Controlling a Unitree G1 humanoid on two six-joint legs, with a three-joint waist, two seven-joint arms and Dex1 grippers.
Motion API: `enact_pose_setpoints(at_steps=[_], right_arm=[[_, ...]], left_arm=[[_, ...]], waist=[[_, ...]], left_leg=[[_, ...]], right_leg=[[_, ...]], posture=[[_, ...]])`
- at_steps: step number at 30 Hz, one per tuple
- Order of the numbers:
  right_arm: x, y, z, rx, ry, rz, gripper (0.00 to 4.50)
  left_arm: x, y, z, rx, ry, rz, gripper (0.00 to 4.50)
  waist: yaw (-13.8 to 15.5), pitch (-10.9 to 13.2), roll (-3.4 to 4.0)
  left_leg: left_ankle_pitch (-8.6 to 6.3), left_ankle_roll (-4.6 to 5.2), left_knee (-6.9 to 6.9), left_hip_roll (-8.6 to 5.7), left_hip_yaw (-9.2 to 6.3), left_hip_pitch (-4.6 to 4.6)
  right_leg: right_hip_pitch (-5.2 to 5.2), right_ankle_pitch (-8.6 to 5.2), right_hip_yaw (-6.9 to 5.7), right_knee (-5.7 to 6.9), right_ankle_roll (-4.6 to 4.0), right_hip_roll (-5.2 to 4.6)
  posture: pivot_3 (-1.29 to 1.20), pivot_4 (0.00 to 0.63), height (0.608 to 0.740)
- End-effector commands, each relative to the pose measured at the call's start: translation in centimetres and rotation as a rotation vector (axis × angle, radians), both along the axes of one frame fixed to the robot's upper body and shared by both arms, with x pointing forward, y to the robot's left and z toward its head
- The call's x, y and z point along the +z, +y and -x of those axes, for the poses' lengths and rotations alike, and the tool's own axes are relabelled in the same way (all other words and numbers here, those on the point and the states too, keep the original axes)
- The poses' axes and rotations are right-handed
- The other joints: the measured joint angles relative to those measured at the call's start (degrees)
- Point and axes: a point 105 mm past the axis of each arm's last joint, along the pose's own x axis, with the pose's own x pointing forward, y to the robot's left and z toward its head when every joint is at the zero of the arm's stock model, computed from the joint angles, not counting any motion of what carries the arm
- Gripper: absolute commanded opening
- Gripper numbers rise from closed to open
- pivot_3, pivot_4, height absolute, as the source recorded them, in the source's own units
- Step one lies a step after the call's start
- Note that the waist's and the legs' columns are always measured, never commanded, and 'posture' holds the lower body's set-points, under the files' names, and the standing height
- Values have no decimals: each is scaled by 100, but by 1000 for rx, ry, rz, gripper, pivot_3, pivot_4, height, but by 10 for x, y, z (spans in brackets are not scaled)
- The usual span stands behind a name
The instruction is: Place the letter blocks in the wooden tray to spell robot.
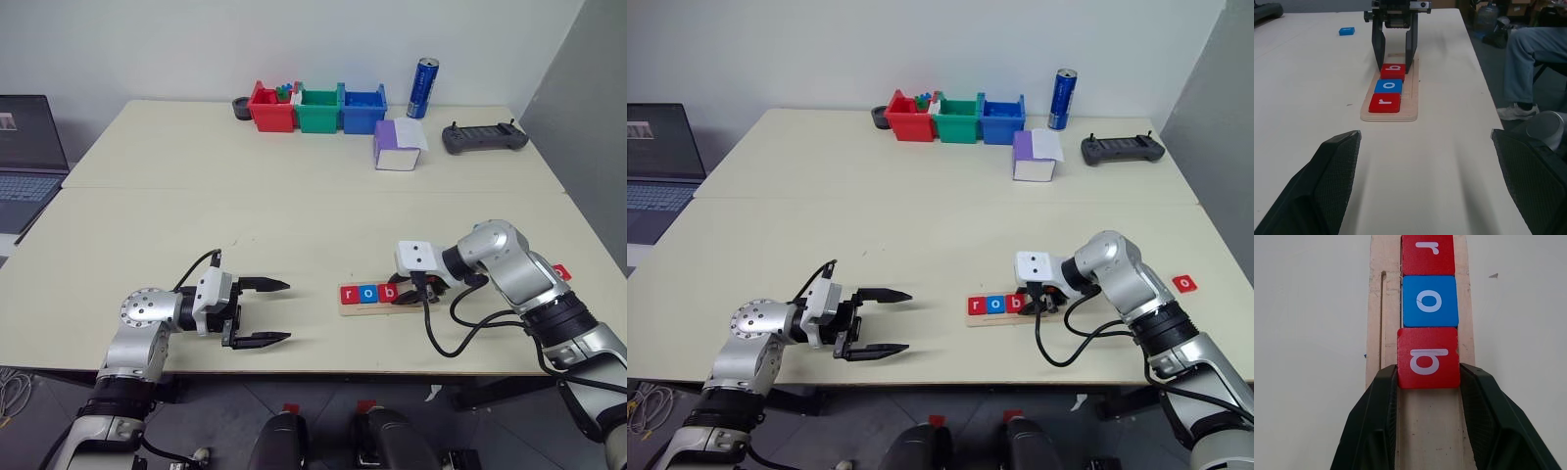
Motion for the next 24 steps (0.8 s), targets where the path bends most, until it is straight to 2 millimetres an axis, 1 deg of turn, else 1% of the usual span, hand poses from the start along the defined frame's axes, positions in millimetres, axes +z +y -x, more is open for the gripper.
enact_pose_setpoints(at_steps=[1,6,7,8,13,14,19,21,22,24], right_arm=[[8,0,-4,11,-34,6,1468],[9,-1,-2,24,-18,6,1468],[9,-1,-2,25,-16,9,2207],[9,-2,-2,25,-15,10,2488],[16,-1,-5,17,-38,-5,4267],[20,0,-5,23,-41,-14,4473],[41,2,0,34,-50,-75,4473],[54,-2,1,-2,-39,-141,4473],[60,-7,0,-33,-36,-175,4473],[71,-24,-3,-134,-40,-238,4473]], left_arm=[[7,2,-1,6,-38,-8,4500],[7,2,-1,8,-37,-8,4500],[6,3,0,8,-37,-9,4500],[6,3,0,8,-36,-9,4500],[6,3,0,9,-37,-10,4500],[7,3,-1,9,-37,-11,4500],[7,3,-1,8,-37,-13,4500],[8,3,-1,6,-38,-13,4500],[8,3,-1,6,-39,-13,4500],[9,4,-1,5,-40,-13,4500]], waist=[[0,0,0],[1,0,0],[2,0,0],[2,0,0],[2,0,0],[1,0,0],[3,0,0],[4,0,0],[6,0,0],[8,0,0]], left_leg=[[0,0,0,0,0,0],[0,0,0,0,0,1],[0,0,0,0,0,1],[0,0,0,0,0,1],[0,0,0,0,0,1],[0,0,0,0,0,1],[0,0,0,0,0,1],[0,0,0,0,0,0],[0,0,0,0,0,0],[0,0,0,0,-1,0]], right_leg=[[0,0,0,0,0,0],[1,0,0,0,0,0],[1,0,0,0,0,0],[1,0,0,0,0,0],[1,0,0,0,0,0],[1,0,0,0,0,0],[0,0,-1,0,0,0],[1,0,0,0,-1,0],[1,0,0,0,-1,-1],[1,0,-1,0,-1,-1]], posture=[[0,150,740],[0,150,740],[0,150,740],[0,150,740],[0,150,740],[0,150,740],[0,150,740],[0,150,740],[0,150,740],[0,150,740]])
